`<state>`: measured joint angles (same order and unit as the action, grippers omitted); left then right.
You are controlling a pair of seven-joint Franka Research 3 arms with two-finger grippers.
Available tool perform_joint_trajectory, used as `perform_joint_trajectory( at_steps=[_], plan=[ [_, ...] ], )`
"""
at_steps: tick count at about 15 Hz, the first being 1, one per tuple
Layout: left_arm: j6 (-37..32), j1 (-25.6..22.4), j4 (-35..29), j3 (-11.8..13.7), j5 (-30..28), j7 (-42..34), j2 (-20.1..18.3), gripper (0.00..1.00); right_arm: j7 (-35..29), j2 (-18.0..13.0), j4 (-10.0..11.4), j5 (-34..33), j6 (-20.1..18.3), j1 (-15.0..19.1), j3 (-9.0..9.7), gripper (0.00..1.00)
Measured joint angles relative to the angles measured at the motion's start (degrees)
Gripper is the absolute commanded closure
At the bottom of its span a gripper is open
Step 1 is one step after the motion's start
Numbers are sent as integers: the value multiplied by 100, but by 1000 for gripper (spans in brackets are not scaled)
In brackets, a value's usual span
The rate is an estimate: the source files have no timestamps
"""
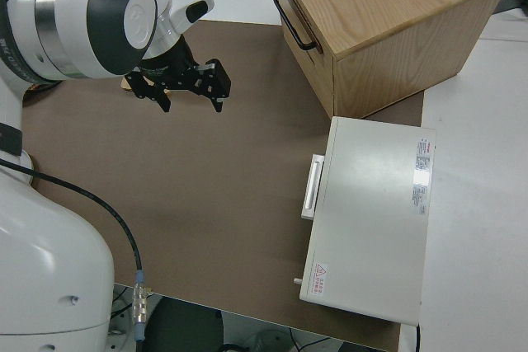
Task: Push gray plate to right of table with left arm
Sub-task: 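Press the left gripper against the gray plate's edge, then push the gray plate with the left gripper across the table toward the toaster oven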
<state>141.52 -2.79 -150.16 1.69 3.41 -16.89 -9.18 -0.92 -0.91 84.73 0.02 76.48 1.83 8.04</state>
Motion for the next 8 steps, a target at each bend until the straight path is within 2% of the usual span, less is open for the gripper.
perform_joint_trajectory(
  at_steps=[8],
  plan=[
    [0, 0, -1, 0, -3, 39, 0, 1000, 0, 0, 0, 0, 0, 0, 0, 17]
  ],
)
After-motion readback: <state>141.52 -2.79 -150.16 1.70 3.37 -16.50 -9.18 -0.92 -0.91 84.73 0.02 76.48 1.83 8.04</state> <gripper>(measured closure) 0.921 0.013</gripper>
